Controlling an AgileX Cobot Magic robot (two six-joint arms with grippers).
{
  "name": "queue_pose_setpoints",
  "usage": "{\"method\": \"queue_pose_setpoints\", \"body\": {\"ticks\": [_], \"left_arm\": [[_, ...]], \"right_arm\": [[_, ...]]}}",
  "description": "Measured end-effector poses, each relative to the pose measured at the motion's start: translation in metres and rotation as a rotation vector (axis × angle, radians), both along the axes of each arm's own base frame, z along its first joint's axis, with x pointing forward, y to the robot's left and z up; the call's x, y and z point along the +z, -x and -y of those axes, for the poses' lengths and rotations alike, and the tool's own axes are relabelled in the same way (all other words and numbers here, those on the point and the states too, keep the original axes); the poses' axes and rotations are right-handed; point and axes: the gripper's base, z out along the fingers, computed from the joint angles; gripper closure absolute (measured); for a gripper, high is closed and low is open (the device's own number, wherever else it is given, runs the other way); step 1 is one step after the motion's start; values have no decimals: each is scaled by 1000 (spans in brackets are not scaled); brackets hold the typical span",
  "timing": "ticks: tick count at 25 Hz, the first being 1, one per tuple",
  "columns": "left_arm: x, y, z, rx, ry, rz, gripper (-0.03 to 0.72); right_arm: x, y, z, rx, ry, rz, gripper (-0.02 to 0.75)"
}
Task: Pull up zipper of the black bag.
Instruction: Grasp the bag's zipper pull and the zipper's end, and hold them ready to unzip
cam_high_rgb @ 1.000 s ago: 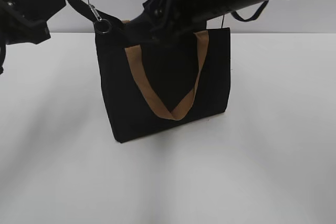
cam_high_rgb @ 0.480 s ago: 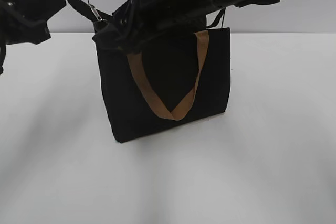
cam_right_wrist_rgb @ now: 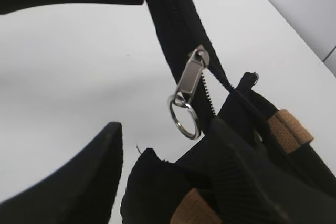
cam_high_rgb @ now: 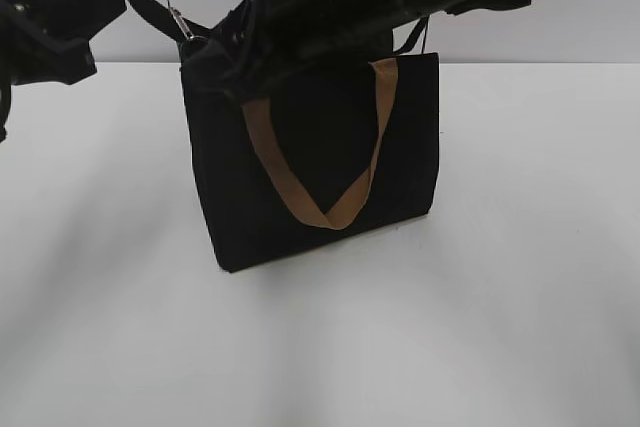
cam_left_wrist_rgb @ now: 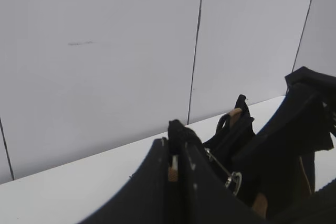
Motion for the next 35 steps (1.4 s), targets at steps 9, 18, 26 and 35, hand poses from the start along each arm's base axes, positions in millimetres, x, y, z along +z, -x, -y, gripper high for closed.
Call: {"method": "queue_pose_setpoints", "body": {"ticks": [9, 18, 26, 35], "left_arm": [[0, 0, 0, -1, -1, 1, 674], [0, 0, 0, -1, -1, 1, 674], [-1, 0, 0, 2, -5, -5, 674], [-1, 0, 0, 4, -8, -10, 674]], "right_arm": [[-6, -4, -1, -21, 3, -6, 342], [-13, -2, -9, -26, -15, -35, 342], [-16, -1, -15, -36, -10, -28, 426], [-16, -4, -13, -66, -11, -9, 638]]}}
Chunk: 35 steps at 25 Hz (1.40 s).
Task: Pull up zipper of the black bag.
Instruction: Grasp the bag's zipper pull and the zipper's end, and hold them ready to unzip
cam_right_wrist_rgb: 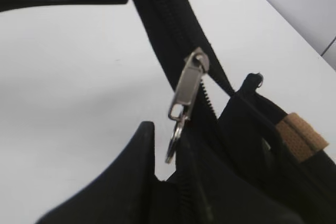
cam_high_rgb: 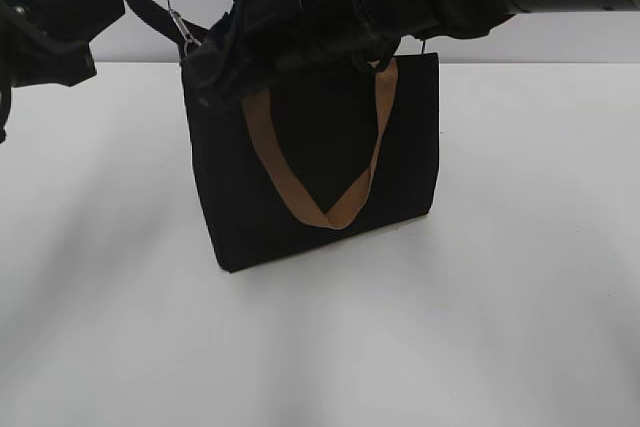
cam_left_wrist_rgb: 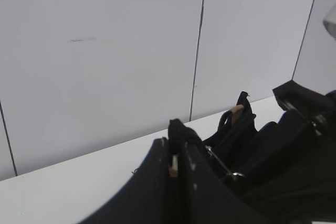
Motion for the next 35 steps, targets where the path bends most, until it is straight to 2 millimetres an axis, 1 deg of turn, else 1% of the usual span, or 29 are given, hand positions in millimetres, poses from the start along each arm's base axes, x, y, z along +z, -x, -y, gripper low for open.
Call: {"method": "queue_pose_setpoints", "body": {"ticks": [4, 5, 16, 20, 24, 31, 35], "left_arm": [[0, 0, 0, 0, 0, 0, 674], [0, 0, 0, 0, 0, 0, 674], [1, 0, 0, 0, 0, 2, 675], [5, 4, -2, 13, -13, 2, 675], [3, 6, -4, 28, -39, -25, 675], [3, 7, -5, 31, -37, -25, 675], [3, 7, -5, 34, -34, -28, 676]], "right_arm": [[1, -2, 1, -22, 0, 13, 737], [1, -2, 1, -24, 0, 13, 751], [1, -3, 2, -57, -26, -29, 752], [2, -9, 10, -96, -48, -60, 752], [4, -14, 18, -112, -72, -106, 752], [8, -14, 24, -99, -86, -135, 752], [8, -18, 34, -122, -94, -179, 752]]}}
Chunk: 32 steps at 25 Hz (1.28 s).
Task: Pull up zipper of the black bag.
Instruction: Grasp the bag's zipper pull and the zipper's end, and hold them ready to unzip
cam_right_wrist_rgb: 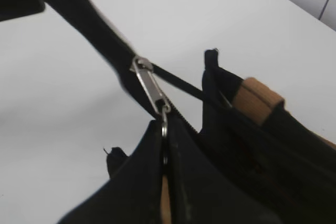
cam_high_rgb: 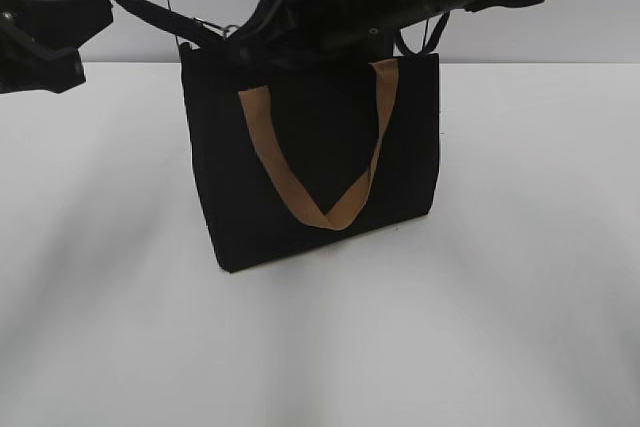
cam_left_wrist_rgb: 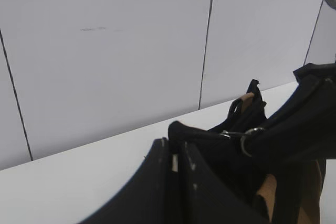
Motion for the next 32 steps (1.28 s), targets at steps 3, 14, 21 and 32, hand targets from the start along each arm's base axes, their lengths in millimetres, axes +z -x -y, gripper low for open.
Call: {"method": "queue_pose_setpoints", "body": {"ticks": [3, 14, 21, 32], "left_arm": [[0, 0, 0, 1, 0, -1, 676], [0, 0, -1, 11, 14, -6, 676], [0, 0, -1, 11, 14, -6, 676], [0, -1, -1, 14, 20, -8, 676]], "right_arm": [[-1, -6, 11, -28, 5, -31, 752], [-3, -17, 38, -84, -16, -127, 752], [-5, -20, 48, -110, -23, -186, 752], [-6, -29, 67, -170, -23, -200, 752]]}}
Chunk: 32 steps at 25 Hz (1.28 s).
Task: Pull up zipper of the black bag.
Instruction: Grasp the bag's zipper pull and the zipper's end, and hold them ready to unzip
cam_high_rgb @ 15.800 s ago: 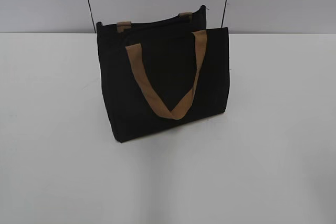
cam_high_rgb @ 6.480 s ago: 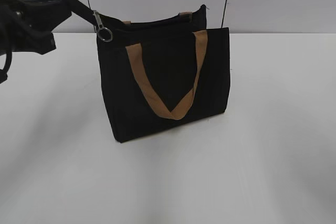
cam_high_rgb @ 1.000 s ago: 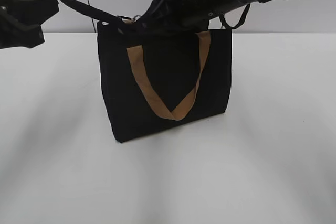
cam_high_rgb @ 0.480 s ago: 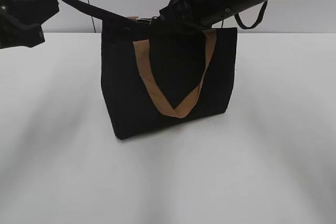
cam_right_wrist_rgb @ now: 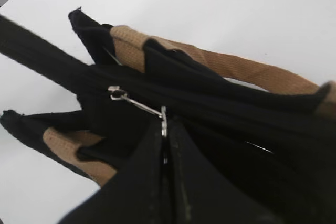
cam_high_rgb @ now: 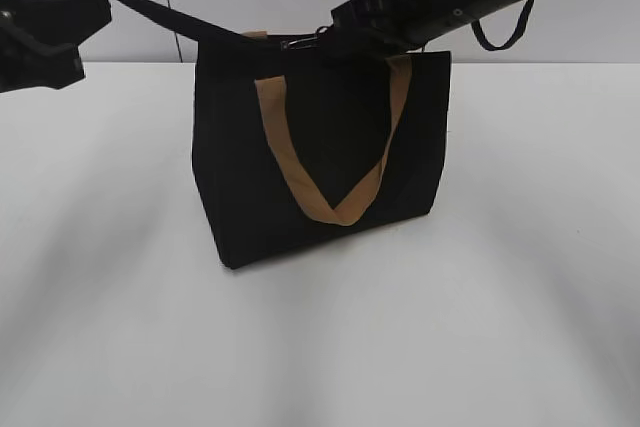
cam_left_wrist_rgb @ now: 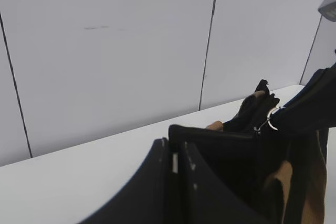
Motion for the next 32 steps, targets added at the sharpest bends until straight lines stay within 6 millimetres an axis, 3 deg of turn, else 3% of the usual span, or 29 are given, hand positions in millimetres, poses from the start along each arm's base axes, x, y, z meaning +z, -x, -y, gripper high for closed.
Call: {"method": "queue_pose_setpoints", "body": {"ticks": [6, 17, 27, 32], "left_arm": [[0, 0, 0, 3, 5, -1, 676], [0, 0, -1, 6, 6, -3, 676], [0, 0, -1, 8, 9, -3, 676], [0, 0, -1, 8, 9, -3, 676]], "right_arm": [[0, -10, 20, -61, 6, 5, 752], [14, -22, 38, -110, -3, 42, 752], [13, -28, 59, -154, 19, 35, 752], [12, -28, 60, -162, 25, 27, 752]]}}
